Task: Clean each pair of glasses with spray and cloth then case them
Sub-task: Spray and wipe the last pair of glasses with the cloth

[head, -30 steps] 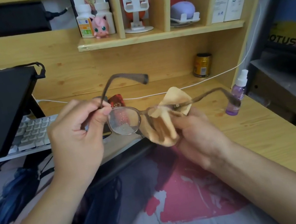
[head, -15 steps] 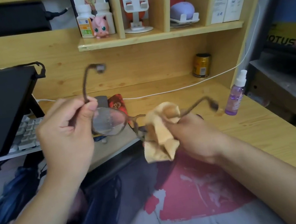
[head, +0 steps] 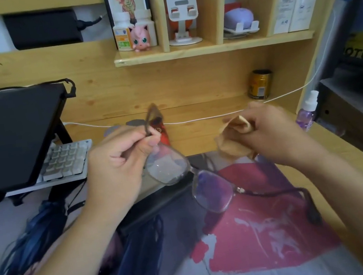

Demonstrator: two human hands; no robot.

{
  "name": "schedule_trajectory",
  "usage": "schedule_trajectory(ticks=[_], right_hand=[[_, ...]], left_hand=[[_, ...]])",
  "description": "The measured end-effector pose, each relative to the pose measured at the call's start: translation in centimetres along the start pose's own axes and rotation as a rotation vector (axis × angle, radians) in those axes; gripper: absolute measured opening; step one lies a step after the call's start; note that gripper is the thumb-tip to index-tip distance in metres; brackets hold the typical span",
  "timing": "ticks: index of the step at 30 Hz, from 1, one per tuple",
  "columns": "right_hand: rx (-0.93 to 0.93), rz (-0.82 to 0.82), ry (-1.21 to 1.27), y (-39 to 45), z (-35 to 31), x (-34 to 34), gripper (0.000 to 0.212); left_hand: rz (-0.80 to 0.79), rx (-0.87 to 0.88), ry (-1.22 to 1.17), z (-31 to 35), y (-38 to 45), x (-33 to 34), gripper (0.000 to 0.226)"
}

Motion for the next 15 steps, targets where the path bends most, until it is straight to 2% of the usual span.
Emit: schedule_trajectory(ticks=[2, 4, 6, 9, 12, 15], right_hand=[[0.105, 0.132, -0.005, 0.6, -0.2, -0.4, 0.017], [0.173, 0.15, 0.098, 1.0, -0.5, 0.5, 0.024], [0.211, 0.017, 0.349, 0.3, -2.0, 2.6, 0.027], [0.258, -0.3, 0.763, -2.4, -5.4, 5.5, 0.026], [0.233, -0.477, 0.86, -3.8, -7.0, 6.1, 0.039], [0.287, -0.504, 0.883, -4.0, -6.5, 6.2, 0.053]], left_hand=[[-0.056, -0.061, -0.054, -0.5, -0.5, 0.9, 0.009], [-0.089, -0.094, -0.089, -0.5, -0.9, 1.4, 0.01], [-0.111, -0.081, -0.104, 0.0, -0.9, 1.8, 0.009], [-0.144, -0.017, -0.077, 0.9, -0.8, 2.2, 0.011], [-0.148, 0.025, -0.043, 0.8, -0.7, 2.1, 0.009], [-0.17, 0.028, -0.034, 0.7, -0.8, 2.4, 0.008]])
Point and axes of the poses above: each hand's wrist, its own y-axis towards the middle knuckle, its own x-axis out of the palm, z = x × y, the point moved 9 cm from there along y, towards the middle knuckle, and after that the axes turned 10 degrees about z, right-handed, at the moved point
